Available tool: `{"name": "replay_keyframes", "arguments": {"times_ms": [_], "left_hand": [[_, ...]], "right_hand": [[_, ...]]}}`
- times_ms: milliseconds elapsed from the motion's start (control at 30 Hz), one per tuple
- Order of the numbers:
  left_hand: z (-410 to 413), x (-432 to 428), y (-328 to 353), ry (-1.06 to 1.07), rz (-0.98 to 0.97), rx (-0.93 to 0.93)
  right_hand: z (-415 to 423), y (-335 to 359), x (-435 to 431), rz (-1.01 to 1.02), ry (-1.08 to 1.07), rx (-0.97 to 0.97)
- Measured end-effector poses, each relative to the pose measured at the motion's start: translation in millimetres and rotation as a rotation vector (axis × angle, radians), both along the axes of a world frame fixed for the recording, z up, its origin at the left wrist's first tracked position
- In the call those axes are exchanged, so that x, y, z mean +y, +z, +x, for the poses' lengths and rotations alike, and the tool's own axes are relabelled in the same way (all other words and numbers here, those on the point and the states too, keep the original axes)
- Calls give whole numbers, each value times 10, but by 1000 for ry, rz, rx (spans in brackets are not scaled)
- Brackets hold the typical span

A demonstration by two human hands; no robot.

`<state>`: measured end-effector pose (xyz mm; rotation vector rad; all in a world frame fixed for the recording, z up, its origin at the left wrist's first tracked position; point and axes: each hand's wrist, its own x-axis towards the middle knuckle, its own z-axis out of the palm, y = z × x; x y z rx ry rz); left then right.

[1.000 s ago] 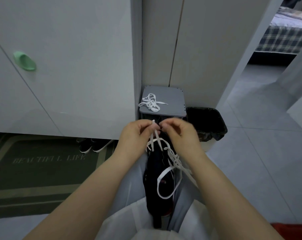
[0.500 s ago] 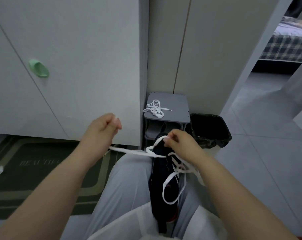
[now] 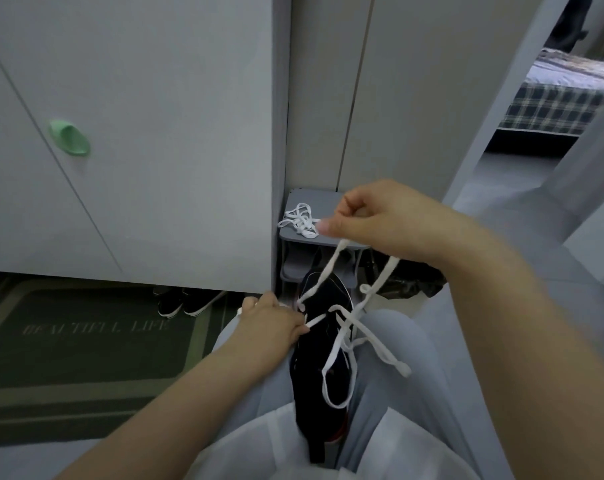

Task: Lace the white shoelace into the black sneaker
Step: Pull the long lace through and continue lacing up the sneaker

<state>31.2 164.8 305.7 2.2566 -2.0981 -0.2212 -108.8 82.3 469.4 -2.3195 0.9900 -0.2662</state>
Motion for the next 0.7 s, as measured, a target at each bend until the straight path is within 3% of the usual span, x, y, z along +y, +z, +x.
{"name": "replay_keyframes", "arguments": {"times_ms": [167,300,400,533,600,700], "left_hand": [[54,151,38,-136,-25,86],[237,475,207,-216,-85,596],[387,681,439,-14,-69,1025],[620,760,527,204,-264,1535],[708,734,462,313,-281,1539],[696,657,336,400,-168,1200]], "right_hand": [[194,-1009,-218,-41,61,439],[158,-1572,-320,9,-13,334],[132,-1595,-396,39,-41,287],[97,-1364,-495,42,-48,261],[63,-1106,-534,46,-65,247],[41,-615,-481,10,-12,264]]}}
